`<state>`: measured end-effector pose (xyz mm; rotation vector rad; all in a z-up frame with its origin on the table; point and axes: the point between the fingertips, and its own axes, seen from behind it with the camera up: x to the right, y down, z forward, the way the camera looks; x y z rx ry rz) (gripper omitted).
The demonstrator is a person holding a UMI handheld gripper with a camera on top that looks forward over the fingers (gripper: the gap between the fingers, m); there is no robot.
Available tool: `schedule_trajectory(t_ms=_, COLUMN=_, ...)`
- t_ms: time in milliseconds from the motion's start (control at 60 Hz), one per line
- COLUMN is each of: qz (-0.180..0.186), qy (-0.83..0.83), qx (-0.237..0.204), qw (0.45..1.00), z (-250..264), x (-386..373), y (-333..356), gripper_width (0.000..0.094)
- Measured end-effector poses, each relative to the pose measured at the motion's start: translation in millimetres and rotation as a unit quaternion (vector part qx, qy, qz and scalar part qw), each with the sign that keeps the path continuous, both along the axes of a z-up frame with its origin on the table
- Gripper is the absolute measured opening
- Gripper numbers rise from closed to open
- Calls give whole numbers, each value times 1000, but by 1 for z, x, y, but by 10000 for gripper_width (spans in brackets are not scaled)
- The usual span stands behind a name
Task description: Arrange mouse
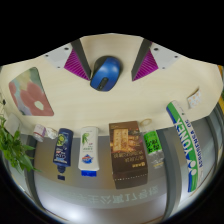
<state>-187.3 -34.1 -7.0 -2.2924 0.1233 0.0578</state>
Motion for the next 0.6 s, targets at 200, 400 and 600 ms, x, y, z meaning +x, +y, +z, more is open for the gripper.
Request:
schedule_trajectory(t_ms=200, qz=-1, qy=-28, qx=-4, qw=1000, z=-6, x=4, y=25, gripper_width=587)
schedule_trajectory(t_ms=400, qz=32, qy=-65, qx=11, qw=997, z=-4, x=2, y=31, gripper_width=411)
schedule_trajectory(t_ms=600, qz=83, qy=-48, qx=59, qw=994, z=50, x=0, y=35, gripper_width=391)
